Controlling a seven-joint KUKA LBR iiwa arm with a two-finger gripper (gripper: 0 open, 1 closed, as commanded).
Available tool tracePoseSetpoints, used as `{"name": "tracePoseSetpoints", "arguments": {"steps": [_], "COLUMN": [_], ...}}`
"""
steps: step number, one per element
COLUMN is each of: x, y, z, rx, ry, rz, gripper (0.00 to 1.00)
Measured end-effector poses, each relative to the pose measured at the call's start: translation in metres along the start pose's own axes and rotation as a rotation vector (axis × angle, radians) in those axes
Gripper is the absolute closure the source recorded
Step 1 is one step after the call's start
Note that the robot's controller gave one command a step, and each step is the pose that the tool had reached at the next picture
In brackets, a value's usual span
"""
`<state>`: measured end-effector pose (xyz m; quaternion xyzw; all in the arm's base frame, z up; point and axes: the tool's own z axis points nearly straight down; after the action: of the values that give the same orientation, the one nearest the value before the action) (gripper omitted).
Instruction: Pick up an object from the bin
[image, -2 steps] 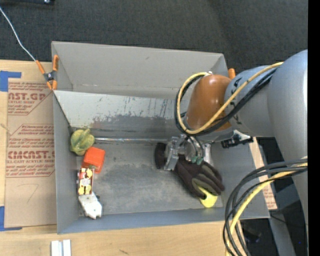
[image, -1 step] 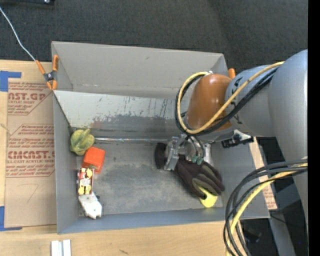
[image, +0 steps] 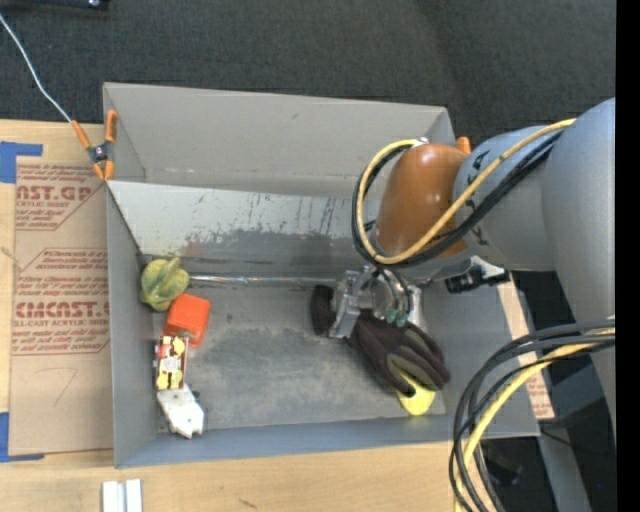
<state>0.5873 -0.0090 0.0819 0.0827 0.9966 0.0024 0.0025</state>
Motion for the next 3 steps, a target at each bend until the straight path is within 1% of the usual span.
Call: {"name": "tracePoseSetpoints", "arguments": {"steps": [1, 2, 3], "x": [0.001, 0.002, 0.001], "y": [0.0, 0.0, 0.0], "z": [-0.008, -0.029, -0.053], "rx": [0.0, 0.001, 0.0], "ry": [0.003, 0.009, 0.004], "rz": [0.0, 0.0, 0.0], "gripper": [1.0, 1.0, 1.0]}}
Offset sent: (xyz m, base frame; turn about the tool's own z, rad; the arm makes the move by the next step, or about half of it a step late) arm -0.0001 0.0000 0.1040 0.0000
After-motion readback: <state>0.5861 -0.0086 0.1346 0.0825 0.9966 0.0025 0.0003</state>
